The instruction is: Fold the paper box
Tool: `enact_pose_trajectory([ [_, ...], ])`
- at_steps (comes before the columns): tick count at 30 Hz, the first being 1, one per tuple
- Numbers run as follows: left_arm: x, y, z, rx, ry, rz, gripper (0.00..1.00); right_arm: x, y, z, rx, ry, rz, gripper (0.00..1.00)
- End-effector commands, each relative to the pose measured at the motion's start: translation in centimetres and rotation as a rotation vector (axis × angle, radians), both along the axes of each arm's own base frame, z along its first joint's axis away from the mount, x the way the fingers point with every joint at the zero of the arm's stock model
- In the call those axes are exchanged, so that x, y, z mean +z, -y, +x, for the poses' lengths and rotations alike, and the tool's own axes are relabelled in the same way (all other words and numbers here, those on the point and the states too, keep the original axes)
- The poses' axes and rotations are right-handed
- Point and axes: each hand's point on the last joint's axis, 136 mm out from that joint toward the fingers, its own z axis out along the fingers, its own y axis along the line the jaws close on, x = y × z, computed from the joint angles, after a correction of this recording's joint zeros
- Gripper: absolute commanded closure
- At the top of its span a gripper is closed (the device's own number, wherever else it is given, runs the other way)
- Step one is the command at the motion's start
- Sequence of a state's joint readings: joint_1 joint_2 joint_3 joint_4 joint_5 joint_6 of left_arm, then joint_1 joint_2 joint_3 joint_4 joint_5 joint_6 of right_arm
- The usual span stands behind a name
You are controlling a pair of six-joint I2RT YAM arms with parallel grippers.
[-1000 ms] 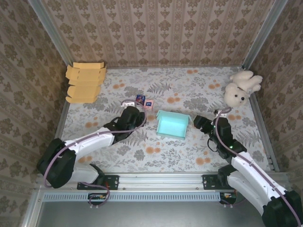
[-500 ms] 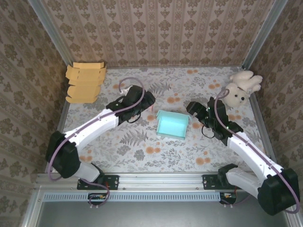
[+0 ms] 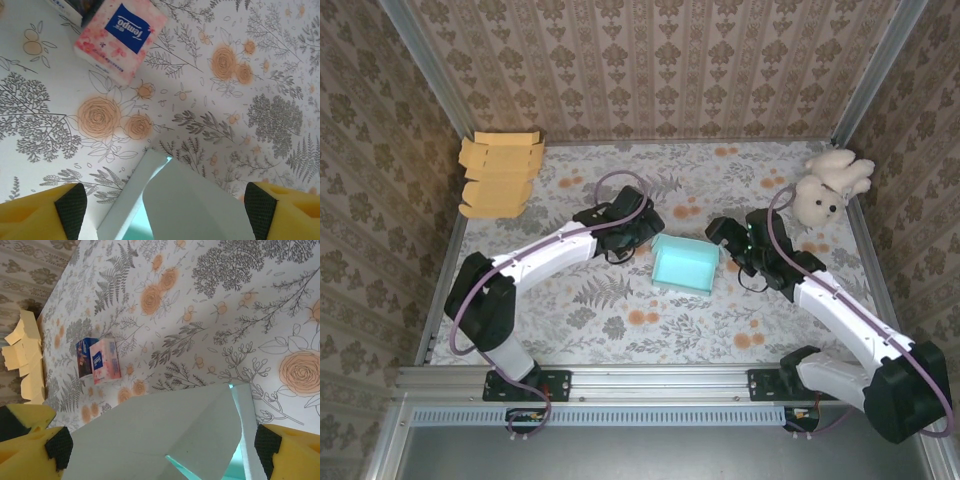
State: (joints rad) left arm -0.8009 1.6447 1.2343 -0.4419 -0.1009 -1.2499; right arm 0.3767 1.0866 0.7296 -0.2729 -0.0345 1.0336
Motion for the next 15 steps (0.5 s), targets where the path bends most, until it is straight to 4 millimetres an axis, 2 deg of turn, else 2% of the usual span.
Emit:
enact_pose_trajectory([
  [1, 0.3, 0.9, 0.0, 0.008, -0.004, -0.015, 0.16, 0.0, -0.8, 0.1, -0.001, -0.025, 0.030, 0.04],
  [15, -1.4, 2.9, -1.0, -0.014, -0.034, -0.028, 0.20, -2.2, -2.8, 0.5, 0.020, -0.066, 0.087, 0.04],
])
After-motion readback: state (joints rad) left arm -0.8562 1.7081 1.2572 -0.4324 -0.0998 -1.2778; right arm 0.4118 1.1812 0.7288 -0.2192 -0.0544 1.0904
